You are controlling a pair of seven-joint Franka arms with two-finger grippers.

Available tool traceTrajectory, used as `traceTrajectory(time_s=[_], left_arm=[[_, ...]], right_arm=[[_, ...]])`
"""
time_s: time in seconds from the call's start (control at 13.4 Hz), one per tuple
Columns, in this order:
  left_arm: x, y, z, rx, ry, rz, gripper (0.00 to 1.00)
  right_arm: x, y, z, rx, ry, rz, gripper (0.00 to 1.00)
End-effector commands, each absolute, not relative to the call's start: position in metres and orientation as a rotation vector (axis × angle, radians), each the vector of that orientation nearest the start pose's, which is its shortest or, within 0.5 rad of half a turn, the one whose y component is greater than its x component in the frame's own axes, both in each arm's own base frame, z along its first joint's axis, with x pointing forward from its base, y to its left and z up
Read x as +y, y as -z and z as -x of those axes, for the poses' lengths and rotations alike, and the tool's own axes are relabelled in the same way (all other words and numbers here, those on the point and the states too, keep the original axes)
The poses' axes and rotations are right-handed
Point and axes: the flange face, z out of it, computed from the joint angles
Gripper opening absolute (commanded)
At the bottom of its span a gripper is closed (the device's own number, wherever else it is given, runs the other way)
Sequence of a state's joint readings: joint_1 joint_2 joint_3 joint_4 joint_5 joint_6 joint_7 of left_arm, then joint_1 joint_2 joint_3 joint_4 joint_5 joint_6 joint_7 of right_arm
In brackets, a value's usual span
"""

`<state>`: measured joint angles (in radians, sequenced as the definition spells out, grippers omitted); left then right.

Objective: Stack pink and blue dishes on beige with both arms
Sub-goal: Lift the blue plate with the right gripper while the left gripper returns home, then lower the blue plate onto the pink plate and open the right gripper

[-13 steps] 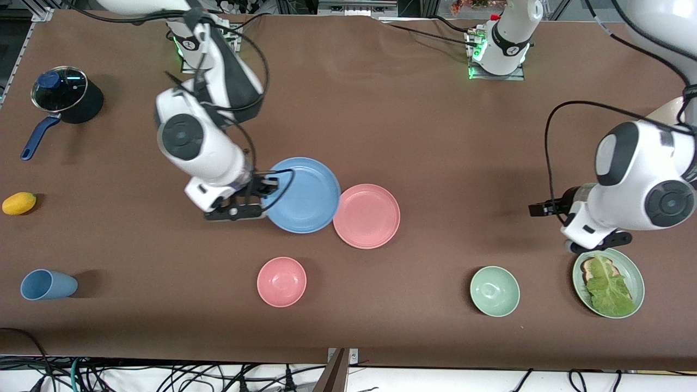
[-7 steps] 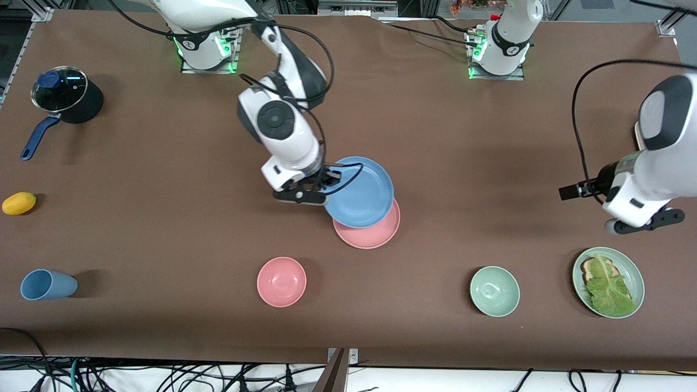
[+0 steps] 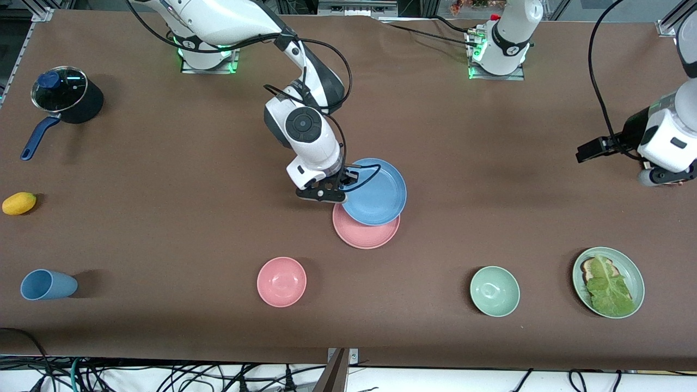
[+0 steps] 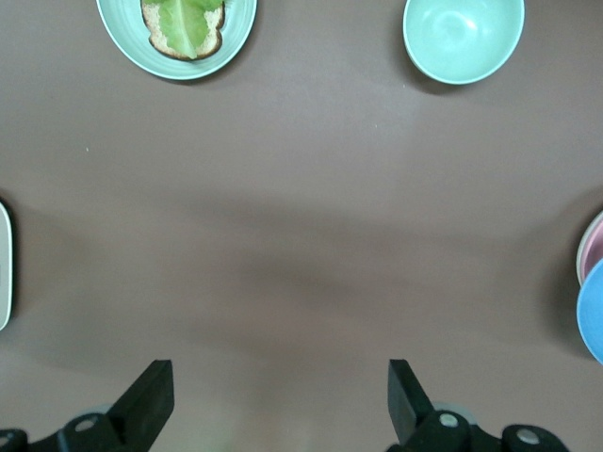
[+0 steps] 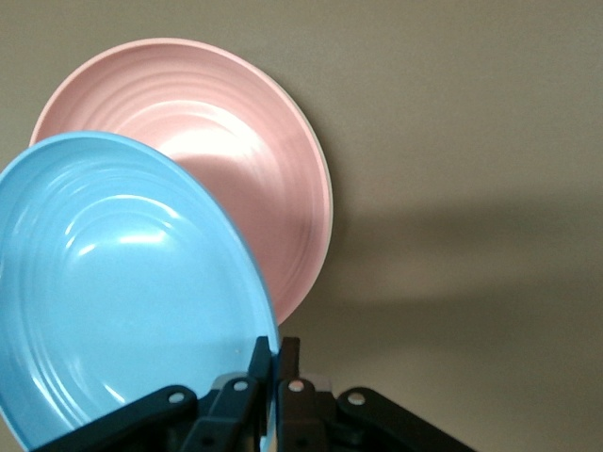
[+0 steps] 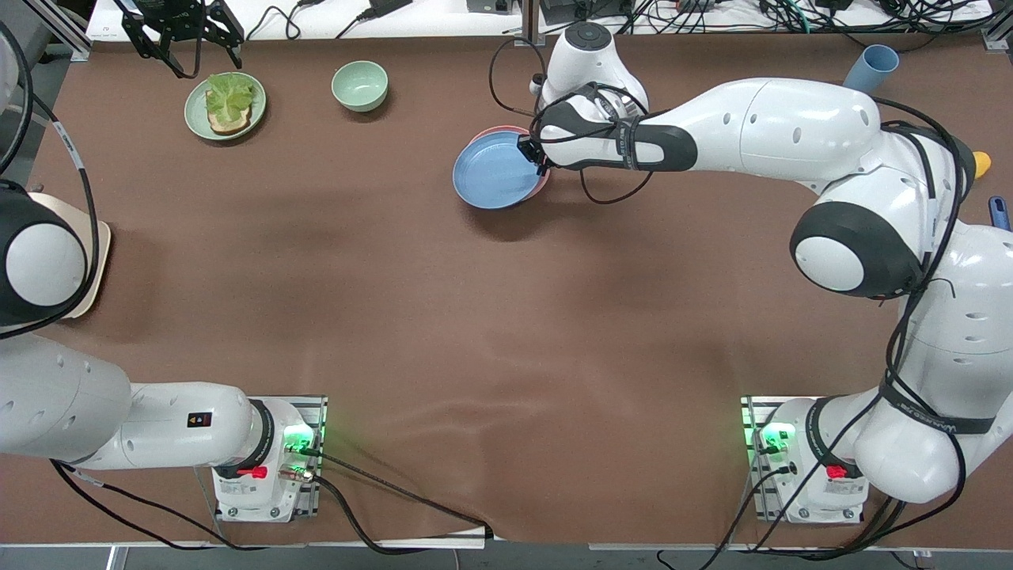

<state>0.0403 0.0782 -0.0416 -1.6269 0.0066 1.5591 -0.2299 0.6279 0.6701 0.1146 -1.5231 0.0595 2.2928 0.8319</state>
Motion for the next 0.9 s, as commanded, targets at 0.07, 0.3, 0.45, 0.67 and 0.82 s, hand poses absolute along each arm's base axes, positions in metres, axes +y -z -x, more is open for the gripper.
traceTrajectory(time_s=[0.07, 0.3, 0.45, 0.67, 0.82], left_arm=[[-0.003, -0.565, -0.553, -0.251, -0.259, 3.125, 1.00], [0.007, -0.566, -0.548, -0.140, -0.300, 3.136, 1.00], [0.006, -0.565, -0.548, -0.075, -0.307, 3.138, 1.00], [0.004, -0.566, -0.547, 0.050, -0.316, 3.132, 1.00], [0.006, -0.566, -0.547, 0.070, -0.318, 3.130, 1.00]], right_arm=[[0.476, -0.279, -0.550, 0.227, 0.024, 2.966, 0.00], [0.474, -0.275, -0.554, 0.218, 0.033, 2.967, 0.00], [0.471, -0.272, -0.560, 0.225, 0.071, 2.953, 0.00], [0.474, -0.267, -0.567, 0.234, 0.085, 2.942, 0.00], [0.474, -0.265, -0.567, 0.230, 0.087, 2.945, 0.00]])
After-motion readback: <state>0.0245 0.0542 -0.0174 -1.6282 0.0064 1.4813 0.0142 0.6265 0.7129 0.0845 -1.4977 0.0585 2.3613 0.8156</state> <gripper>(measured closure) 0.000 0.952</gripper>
